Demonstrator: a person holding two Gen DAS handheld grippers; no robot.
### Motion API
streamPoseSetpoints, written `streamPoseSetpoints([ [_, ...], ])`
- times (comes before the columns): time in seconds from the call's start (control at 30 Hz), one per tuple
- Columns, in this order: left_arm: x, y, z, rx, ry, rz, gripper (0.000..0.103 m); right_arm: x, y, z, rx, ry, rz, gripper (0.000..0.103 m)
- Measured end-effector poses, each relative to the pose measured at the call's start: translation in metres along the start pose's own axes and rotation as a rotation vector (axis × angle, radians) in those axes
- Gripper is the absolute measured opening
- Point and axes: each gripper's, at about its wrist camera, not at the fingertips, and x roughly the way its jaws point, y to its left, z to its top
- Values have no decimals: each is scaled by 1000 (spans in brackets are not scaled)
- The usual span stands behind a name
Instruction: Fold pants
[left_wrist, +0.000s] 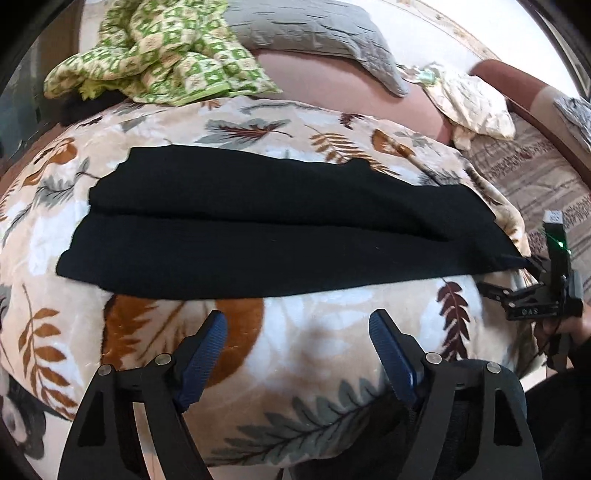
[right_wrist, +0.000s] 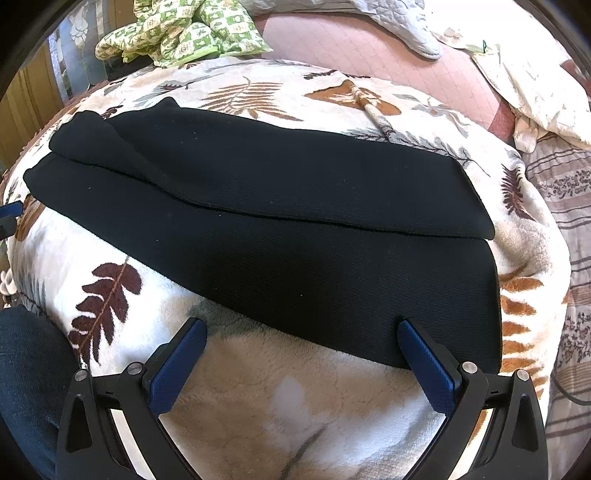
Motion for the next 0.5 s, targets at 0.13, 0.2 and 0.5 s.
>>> streamPoseSetpoints([
  [0.13,-4,8,1,-27,-20,-10,78,-11,-6,1,-4,-5,70,102],
  [0.2,-7,11,0,-32,-26,-20,78,-25,-13,0,23,-62,128,102],
  [0.5,-17,50,39,-103,-60,-33,79,-67,-127,-11,661,-362,235,103],
])
